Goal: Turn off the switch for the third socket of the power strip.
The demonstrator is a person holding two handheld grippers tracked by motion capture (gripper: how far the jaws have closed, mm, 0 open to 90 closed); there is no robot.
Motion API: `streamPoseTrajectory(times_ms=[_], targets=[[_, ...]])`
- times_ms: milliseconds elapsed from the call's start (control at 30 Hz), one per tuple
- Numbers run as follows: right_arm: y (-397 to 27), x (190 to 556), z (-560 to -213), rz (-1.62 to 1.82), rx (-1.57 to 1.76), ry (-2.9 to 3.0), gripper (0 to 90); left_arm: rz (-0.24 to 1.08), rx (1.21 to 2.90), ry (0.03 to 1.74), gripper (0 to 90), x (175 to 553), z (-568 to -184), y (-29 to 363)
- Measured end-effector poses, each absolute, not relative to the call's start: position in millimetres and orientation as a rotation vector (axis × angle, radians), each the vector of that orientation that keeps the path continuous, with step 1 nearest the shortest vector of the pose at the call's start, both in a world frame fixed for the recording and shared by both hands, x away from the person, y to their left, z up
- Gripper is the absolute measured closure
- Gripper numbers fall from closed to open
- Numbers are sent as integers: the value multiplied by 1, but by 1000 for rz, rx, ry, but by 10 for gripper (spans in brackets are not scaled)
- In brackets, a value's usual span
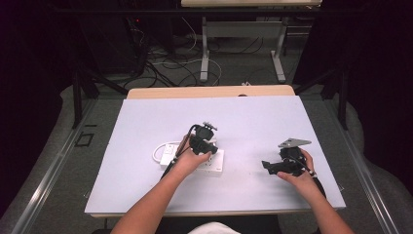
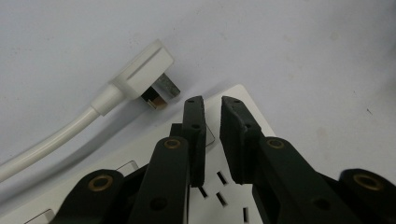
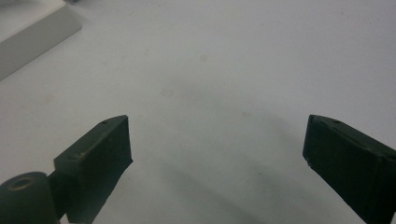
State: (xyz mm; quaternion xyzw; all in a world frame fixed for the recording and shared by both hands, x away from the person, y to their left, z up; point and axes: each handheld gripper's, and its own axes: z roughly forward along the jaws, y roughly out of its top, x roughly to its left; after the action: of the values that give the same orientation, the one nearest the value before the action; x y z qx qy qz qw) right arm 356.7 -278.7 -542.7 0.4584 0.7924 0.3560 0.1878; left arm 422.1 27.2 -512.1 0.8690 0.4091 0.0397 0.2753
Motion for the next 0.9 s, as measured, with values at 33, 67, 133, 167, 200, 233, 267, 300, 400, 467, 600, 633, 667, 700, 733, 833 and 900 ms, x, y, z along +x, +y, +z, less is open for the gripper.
streamPoseTrajectory(times_ms=[33,67,133,167,200,233,267,300,400,467,600,633,667,700,733,833,900], targets=[[-279,357,-543,1002,1290,2230,74,107,2339,1101,801,422,-513,27],[-279,357,-543,1000,1286,2228,74,117,2340,1098,813,422,-513,26],[-279,357,-543,1002,1287,2228,74,109,2328,1114,818,421,-513,25],[-279,357,-543,1001,1287,2231,74,113,2332,1111,827,421,-513,25],[-279,357,-543,1001,1287,2231,74,116,2334,1111,827,421,-513,25],[-279,357,-543,1001,1287,2231,74,118,2334,1112,833,421,-513,25],[-279,357,-543,1000,1288,2231,74,122,2337,1111,838,421,-513,25],[-279,357,-543,999,1285,2231,74,122,2337,1111,845,421,-513,25],[-278,357,-543,998,1289,2232,74,135,2345,1099,853,421,-513,26],[-278,357,-543,998,1288,2232,74,137,2346,1099,857,421,-513,26],[-278,357,-543,994,1287,2232,74,156,2350,1092,864,421,-513,25],[-278,357,-543,994,1287,2232,74,158,2351,1094,864,421,-513,25],[-278,357,-543,997,1289,2234,74,161,2351,1092,865,421,-513,25],[-278,356,-543,997,1287,2236,74,163,2350,1092,869,420,-513,25],[-278,356,-543,997,1287,2236,74,163,2351,1091,869,420,-513,25],[-278,356,-543,998,1286,2235,74,154,2350,1084,898,421,-515,26],[-278,356,-543,997,1289,2235,74,134,2334,1077,898,421,-517,26]])
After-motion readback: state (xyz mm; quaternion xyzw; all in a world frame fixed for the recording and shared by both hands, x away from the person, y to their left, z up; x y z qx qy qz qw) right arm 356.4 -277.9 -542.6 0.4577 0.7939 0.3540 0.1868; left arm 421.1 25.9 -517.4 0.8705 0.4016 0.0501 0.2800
